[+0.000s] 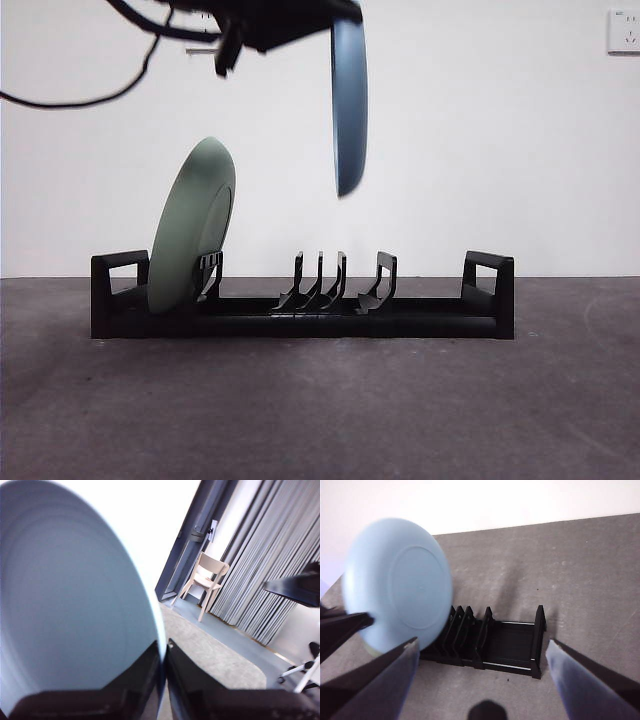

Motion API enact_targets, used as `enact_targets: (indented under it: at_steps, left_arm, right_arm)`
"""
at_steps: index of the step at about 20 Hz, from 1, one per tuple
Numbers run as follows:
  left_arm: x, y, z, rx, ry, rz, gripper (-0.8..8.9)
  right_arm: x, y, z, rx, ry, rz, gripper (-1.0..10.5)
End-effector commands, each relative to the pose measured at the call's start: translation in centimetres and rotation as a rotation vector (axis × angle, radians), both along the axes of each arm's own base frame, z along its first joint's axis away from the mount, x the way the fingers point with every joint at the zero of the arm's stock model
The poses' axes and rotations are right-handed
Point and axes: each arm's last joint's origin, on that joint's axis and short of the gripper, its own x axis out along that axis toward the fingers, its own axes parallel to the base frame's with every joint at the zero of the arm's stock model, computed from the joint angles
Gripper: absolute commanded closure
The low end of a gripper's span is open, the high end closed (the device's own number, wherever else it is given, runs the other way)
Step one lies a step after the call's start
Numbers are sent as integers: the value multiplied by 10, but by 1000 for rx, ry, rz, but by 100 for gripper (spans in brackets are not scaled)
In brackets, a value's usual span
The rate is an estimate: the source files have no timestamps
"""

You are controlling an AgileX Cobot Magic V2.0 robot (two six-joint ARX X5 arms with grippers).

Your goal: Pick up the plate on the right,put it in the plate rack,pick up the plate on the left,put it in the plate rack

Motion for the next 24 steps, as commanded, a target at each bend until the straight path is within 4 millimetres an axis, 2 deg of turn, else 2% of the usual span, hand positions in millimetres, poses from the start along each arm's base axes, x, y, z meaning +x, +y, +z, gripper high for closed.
enact_targets:
  at_steps: [1,6,9,24]
  left_arm:
    - [17,-9,8,-39,15,-25,823]
    - [42,-20,12,17,83,-8,823]
    - [54,-26,6,63,111,-1,823]
    - [69,-35,-39,182,229,70,823]
  right_arm:
    - [1,0,-2,-10,0,1,521]
    - [1,0,-2,-20,-4,6,521]
    - [1,0,-2,-22,-5,7,521]
    - [2,0,-2,-26,-5,8,521]
